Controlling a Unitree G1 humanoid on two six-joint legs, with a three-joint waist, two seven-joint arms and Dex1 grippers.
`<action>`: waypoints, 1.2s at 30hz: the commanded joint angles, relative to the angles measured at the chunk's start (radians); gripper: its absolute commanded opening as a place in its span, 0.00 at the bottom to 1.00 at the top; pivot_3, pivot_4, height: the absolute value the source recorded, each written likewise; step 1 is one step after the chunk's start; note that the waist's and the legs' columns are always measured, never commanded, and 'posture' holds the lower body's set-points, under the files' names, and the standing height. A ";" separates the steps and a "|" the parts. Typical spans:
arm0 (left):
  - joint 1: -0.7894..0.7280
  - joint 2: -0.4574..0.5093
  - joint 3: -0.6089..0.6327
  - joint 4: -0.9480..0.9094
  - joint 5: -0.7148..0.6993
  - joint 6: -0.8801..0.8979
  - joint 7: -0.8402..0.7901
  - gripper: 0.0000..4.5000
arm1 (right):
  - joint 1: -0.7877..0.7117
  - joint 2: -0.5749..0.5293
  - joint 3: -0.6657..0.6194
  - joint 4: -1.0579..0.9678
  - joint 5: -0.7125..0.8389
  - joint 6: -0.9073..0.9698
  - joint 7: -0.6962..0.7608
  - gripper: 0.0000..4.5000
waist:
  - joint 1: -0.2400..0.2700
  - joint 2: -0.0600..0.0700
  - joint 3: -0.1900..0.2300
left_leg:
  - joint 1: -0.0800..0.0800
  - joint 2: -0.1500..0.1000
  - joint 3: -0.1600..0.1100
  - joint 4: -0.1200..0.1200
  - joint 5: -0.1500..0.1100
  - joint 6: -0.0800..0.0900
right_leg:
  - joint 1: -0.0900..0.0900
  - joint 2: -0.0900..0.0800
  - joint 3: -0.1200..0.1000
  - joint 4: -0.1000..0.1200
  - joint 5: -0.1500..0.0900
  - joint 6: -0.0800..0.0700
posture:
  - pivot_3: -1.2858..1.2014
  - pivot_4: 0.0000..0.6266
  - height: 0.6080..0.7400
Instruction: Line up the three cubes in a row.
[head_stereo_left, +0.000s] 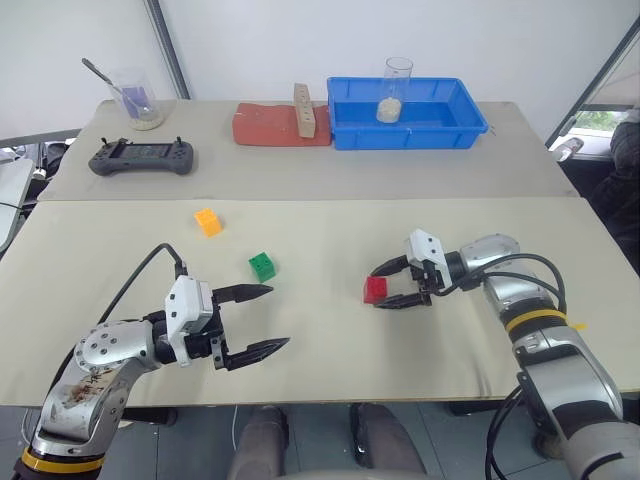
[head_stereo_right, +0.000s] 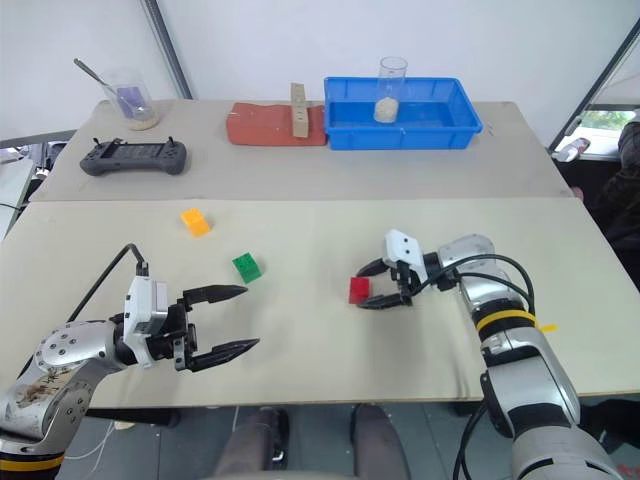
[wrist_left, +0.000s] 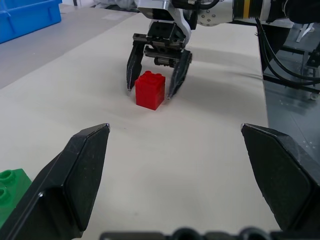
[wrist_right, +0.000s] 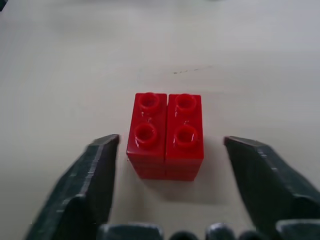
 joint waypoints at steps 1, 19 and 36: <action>-0.044 -0.016 -0.002 0.056 0.023 -0.029 0.029 1.00 | 0.013 -0.050 -0.067 -0.131 0.050 0.057 0.009 0.99 | 0.003 0.000 0.000 | 0.000 0.000 0.000 0.000 0.000 0.000 | 0.000 0.000 0.000 0.000 0.000 0.000 | 0.52 0.24 1.00; -0.217 -0.233 -0.029 0.491 0.237 -0.267 0.264 1.00 | 0.361 -0.207 -0.328 -1.326 0.541 0.952 -0.483 0.99 | 0.007 -0.001 0.001 | -0.002 0.000 0.000 0.001 0.000 0.000 | -0.001 -0.001 -0.001 0.000 -0.002 -0.002 | 0.52 0.24 1.00; -0.455 -0.211 -0.082 0.883 0.271 -0.386 0.061 0.49 | 0.451 -0.268 -0.377 -1.351 0.587 0.912 -0.508 1.00 | 0.006 -0.001 0.001 | -0.007 0.000 -0.001 0.003 0.000 0.000 | -0.003 -0.001 -0.001 -0.002 0.001 0.005 | 0.52 0.24 1.00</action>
